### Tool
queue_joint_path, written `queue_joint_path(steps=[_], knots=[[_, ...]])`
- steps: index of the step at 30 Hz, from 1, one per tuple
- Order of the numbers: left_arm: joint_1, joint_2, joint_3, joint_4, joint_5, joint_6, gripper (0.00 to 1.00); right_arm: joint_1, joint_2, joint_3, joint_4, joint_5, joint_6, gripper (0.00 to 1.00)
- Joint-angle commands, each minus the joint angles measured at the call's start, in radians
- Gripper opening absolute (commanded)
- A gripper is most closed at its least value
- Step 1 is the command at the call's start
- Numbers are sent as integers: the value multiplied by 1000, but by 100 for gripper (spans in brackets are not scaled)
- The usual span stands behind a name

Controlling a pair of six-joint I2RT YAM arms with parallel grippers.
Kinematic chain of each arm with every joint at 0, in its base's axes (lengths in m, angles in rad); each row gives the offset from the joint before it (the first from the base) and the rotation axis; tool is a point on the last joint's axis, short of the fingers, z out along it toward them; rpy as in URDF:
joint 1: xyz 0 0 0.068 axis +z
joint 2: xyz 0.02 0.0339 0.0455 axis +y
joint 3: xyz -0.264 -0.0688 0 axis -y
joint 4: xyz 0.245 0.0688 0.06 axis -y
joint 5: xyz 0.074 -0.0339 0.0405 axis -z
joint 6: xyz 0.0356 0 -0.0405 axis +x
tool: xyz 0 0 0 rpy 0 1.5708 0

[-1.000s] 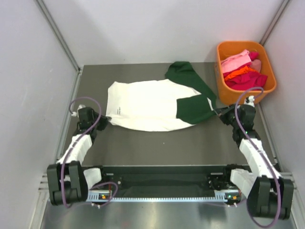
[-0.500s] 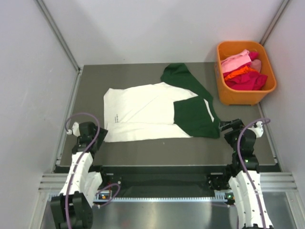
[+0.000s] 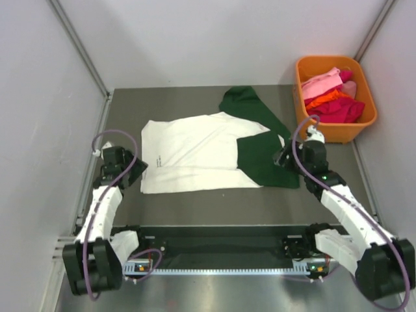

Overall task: Fold and stack the t-shirts
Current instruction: Fold the tshirt

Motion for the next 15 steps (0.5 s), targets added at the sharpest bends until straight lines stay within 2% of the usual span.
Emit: queue_joint_path(steps=[1, 5, 9, 15], knots=[[2, 137, 50, 72, 147, 67, 62, 109, 110, 116, 83, 92, -100, 65], [2, 270, 90, 116, 159, 76, 56, 169, 284, 263, 71, 141, -151, 61], [2, 316, 108, 152, 130, 82, 54, 192, 478, 386, 48, 159, -188, 59], [2, 373, 130, 178, 133, 93, 45, 201, 640, 524, 37, 133, -220, 56]])
